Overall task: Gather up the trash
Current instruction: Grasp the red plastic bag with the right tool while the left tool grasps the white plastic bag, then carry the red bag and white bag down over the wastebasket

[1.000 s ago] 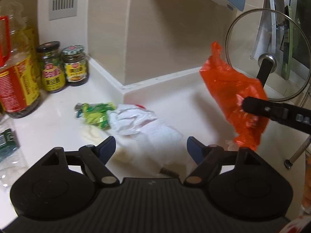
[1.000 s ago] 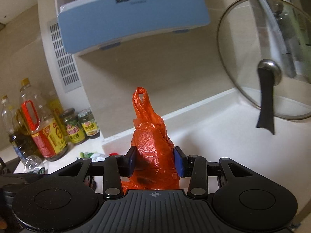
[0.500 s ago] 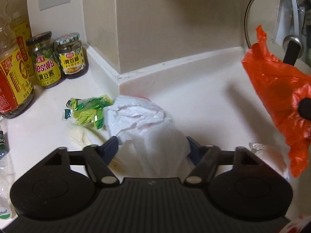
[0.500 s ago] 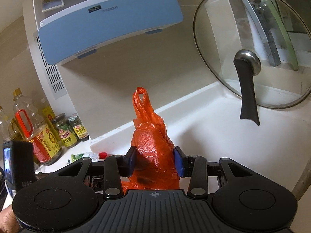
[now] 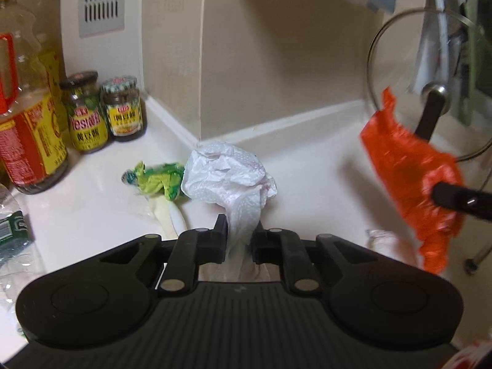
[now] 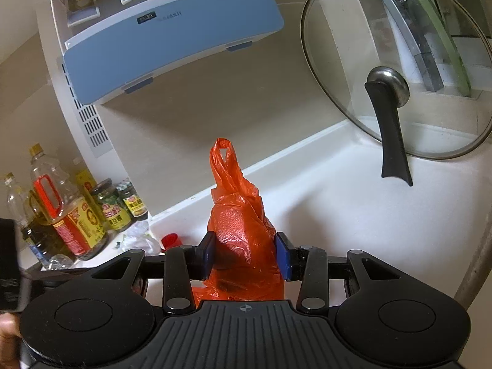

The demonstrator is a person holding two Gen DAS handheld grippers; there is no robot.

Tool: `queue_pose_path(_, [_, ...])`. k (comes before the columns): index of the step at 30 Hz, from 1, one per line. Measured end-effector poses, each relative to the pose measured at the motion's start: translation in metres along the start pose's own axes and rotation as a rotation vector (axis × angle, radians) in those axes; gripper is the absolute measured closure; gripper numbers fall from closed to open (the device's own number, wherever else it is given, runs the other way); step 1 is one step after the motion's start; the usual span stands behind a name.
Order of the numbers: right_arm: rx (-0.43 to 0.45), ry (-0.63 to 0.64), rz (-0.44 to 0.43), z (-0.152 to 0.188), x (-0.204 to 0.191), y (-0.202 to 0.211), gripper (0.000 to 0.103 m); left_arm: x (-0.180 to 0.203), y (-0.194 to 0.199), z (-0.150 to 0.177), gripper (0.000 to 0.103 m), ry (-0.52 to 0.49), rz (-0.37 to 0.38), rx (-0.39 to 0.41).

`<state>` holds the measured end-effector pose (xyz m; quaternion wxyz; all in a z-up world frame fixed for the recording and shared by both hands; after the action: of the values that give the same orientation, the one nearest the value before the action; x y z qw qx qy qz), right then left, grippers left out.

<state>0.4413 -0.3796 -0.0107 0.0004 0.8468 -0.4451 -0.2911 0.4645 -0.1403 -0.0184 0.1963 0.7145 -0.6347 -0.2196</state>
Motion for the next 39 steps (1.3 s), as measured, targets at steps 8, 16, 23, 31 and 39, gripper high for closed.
queue_pose_path(8, [0.003, -0.014, -0.046, 0.007, -0.008, 0.018, 0.062, -0.049, 0.066, 0.001, 0.09, 0.039, 0.004, 0.047])
queue_pose_path(16, [-0.012, -0.031, -0.094, 0.02, -0.033, 0.043, 0.062, -0.091, 0.123, 0.034, 0.09, 0.036, -0.023, 0.017])
queue_pose_path(23, [-0.022, -0.046, -0.121, 0.041, -0.072, 0.07, 0.062, -0.112, 0.157, 0.07, 0.09, 0.058, 0.02, -0.022])
queue_pose_path(31, [-0.057, -0.068, -0.145, 0.077, -0.135, 0.096, 0.062, -0.135, 0.186, 0.11, 0.09, 0.045, 0.108, -0.073])
queue_pose_path(39, [-0.12, -0.075, -0.127, 0.128, -0.196, 0.116, 0.062, -0.16, 0.21, 0.151, 0.09, 0.019, 0.184, -0.119])
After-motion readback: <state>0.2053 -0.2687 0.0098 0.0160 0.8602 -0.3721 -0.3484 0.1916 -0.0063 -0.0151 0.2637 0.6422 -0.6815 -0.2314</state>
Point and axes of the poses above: each gripper's, at about its wrist camera, not at the fingertips, and y roughly against the way its jaws point, x to its right, z to its underside, the point moved 1 cm from there along -y, roughly the way its jaws point, and after that the axes turned 14 degrees about -z, right-handed, at the moved point
